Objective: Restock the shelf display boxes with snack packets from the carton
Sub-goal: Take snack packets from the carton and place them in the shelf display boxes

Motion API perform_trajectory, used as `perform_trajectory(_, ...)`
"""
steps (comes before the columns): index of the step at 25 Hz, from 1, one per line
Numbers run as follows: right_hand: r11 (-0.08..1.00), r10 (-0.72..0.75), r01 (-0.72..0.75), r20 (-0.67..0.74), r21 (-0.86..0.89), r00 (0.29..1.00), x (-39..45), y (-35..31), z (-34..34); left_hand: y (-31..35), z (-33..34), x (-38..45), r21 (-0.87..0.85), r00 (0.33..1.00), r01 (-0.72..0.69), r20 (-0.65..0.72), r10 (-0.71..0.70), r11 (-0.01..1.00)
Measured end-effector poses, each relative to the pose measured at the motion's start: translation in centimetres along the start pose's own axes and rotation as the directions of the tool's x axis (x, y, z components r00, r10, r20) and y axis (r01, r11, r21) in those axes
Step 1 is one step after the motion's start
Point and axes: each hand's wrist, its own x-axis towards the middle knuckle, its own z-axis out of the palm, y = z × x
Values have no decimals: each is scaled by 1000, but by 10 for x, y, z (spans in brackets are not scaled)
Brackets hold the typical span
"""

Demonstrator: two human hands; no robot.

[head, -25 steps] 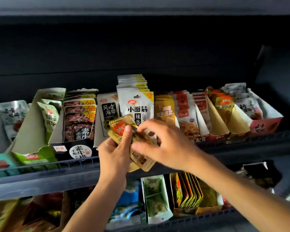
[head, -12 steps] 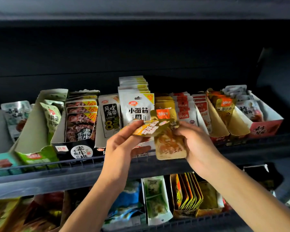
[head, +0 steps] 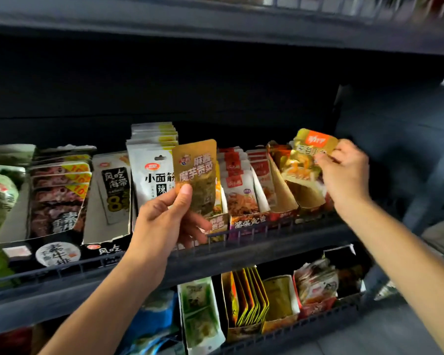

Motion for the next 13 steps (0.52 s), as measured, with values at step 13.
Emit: perform_trajectory(13,469,-323,362,225,-806,919,32,39,10,-24,11,1,-106,929,351,164,-332,930)
